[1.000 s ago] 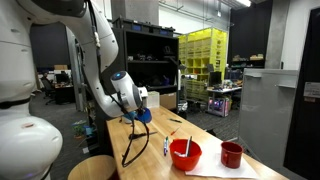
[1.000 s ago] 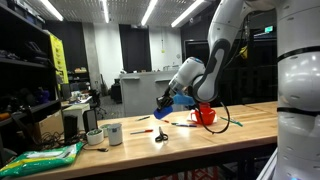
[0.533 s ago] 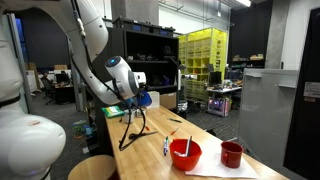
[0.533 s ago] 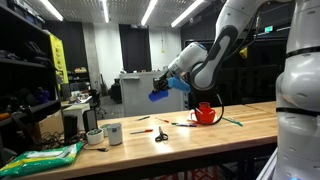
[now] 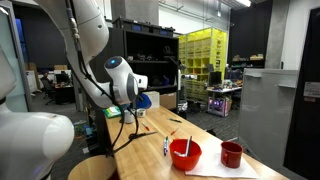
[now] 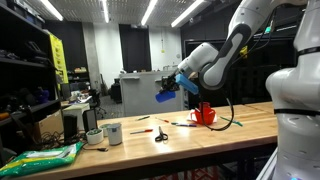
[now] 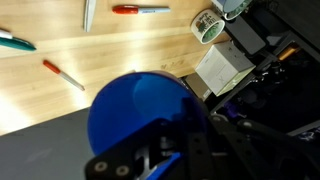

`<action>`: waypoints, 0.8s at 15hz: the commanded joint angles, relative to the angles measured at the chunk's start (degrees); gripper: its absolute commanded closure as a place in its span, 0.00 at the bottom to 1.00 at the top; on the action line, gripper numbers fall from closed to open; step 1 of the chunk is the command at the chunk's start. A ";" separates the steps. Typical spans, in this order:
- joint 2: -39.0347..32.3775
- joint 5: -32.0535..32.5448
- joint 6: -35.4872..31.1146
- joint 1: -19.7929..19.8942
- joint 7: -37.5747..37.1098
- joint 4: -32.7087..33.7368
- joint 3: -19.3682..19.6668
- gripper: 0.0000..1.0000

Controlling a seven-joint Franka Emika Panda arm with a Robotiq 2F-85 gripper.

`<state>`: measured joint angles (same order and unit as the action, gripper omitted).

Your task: Put the blue cup upside down

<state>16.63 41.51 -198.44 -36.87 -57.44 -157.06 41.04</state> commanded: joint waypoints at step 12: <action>5.35 9.04 0.45 -48.39 6.32 -2.41 65.57 0.99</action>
<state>18.82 50.50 -198.00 -76.20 -55.45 -159.48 95.34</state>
